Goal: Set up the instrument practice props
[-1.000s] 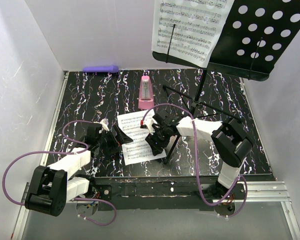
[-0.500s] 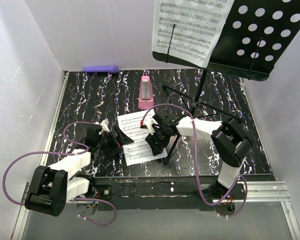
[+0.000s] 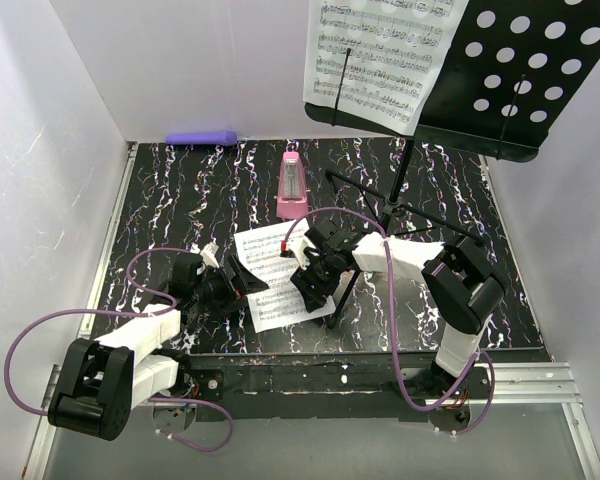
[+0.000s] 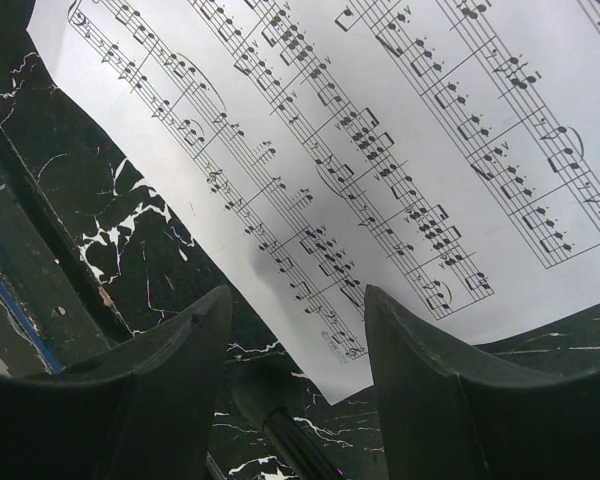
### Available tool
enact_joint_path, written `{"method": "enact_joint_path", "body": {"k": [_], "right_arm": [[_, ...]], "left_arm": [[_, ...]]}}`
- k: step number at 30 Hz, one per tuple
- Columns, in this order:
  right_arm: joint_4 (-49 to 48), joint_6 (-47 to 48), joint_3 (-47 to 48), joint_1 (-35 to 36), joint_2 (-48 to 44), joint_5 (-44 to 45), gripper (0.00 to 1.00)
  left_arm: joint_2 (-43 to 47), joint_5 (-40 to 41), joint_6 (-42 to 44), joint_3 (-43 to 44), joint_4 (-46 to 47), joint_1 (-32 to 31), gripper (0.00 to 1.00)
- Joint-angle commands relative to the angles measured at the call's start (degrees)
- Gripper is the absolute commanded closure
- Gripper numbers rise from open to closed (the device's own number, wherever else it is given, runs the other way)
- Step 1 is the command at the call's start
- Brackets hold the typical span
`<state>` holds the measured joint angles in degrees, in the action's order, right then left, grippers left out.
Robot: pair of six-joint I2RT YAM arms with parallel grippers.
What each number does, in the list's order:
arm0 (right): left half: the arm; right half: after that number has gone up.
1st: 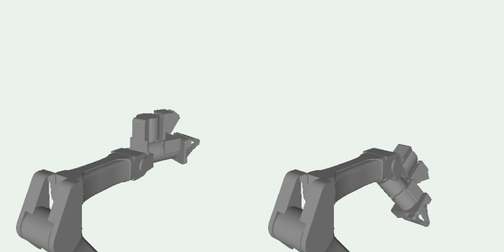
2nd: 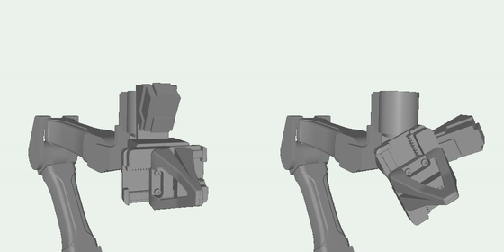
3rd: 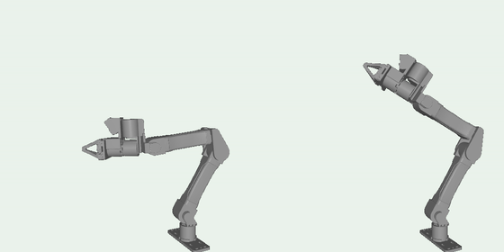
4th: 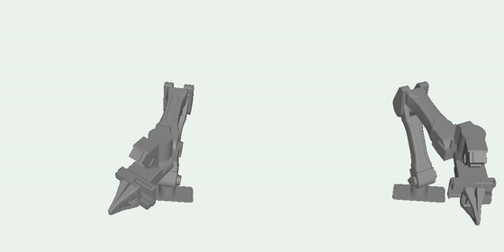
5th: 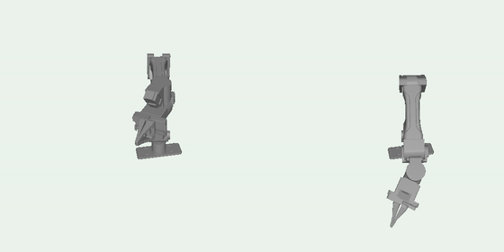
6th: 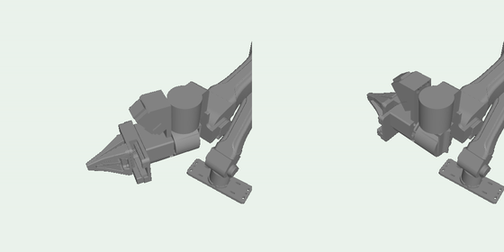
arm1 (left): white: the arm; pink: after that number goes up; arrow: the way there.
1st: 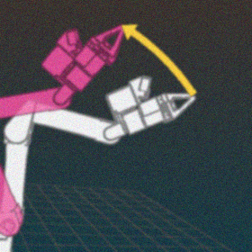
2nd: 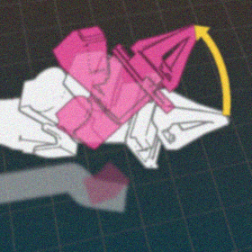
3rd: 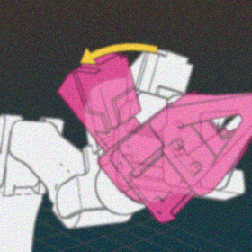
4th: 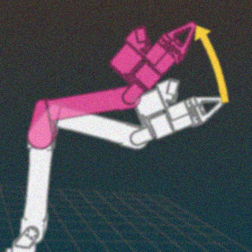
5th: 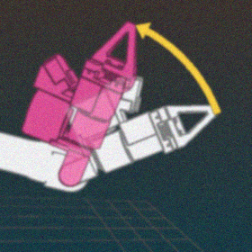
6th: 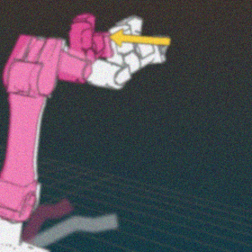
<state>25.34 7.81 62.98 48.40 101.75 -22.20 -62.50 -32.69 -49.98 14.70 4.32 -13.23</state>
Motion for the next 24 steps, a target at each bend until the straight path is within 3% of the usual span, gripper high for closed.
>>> {"method": "enact_joint_path", "body": {"k": [1,19,24], "right_arm": [[0.3,0.4,2.1,0.2,0.6,-0.8,0.37],[0.7,0.7,2.3,0.3,1.0,-0.8,0.37],[0.7,0.7,2.4,0.2,1.1,-0.8,0.37]], "left_arm": [[1.1,-0.3,0.2,-0.3,-0.5,0.0,0.02],[1.9,1.2,0.6,0.1,-2.2,0.0,0.03],[2.3,5.3,2.5,1.6,-7.7,0.0,0.03]]}}
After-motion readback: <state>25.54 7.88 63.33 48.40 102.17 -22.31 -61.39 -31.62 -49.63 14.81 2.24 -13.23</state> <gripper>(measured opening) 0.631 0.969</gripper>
